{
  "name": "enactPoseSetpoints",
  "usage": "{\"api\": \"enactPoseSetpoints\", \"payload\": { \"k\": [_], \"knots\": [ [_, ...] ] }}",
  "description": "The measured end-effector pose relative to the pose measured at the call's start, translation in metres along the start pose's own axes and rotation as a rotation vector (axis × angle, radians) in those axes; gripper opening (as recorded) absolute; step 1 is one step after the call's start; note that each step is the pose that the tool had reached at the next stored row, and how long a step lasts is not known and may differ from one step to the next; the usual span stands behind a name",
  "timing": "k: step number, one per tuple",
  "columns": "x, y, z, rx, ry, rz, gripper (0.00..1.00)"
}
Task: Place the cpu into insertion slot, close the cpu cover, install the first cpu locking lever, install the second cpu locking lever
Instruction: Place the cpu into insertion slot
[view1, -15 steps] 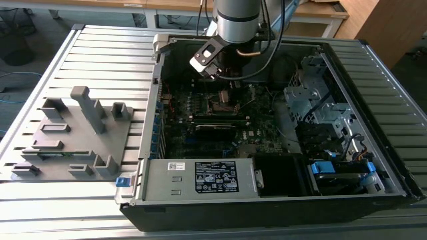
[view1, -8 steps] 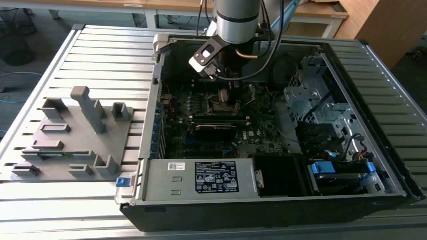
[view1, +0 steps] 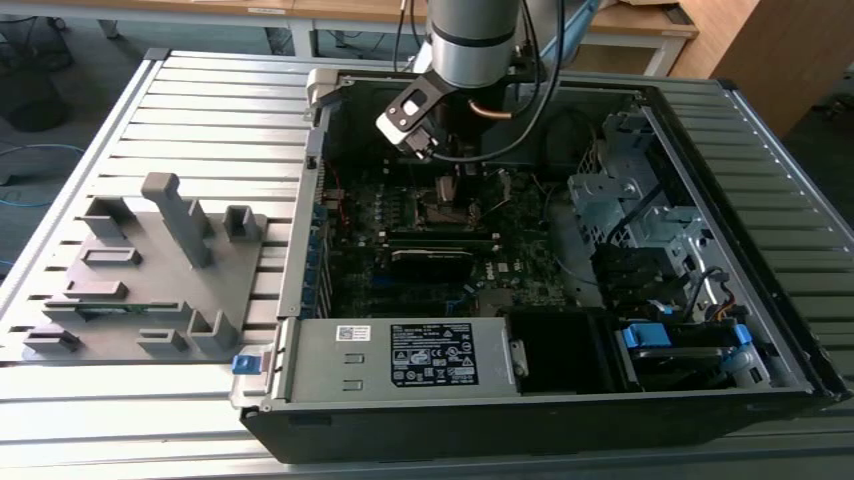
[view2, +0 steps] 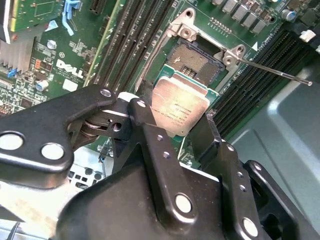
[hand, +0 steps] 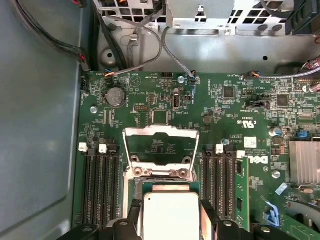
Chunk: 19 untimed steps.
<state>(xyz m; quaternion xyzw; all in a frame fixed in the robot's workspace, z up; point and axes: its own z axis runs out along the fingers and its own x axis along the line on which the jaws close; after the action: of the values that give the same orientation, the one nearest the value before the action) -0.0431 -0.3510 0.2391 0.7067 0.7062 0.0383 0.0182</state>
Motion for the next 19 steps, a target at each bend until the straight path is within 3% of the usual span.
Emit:
{"api": "enactPoseSetpoints", "payload": {
  "k": [11, 14, 19],
  "knots": [
    [0.0022, -0.0005, 0.0041, -0.0006, -0.0007, 0.025, 0.54],
    [0.0022, -0.0005, 0.0043, 0.0084, -0.0007, 0.026, 0.54],
    [0.0021, -0.0005, 0.0042, 0.0104, -0.0009, 0.026, 0.54]
  ]
}}
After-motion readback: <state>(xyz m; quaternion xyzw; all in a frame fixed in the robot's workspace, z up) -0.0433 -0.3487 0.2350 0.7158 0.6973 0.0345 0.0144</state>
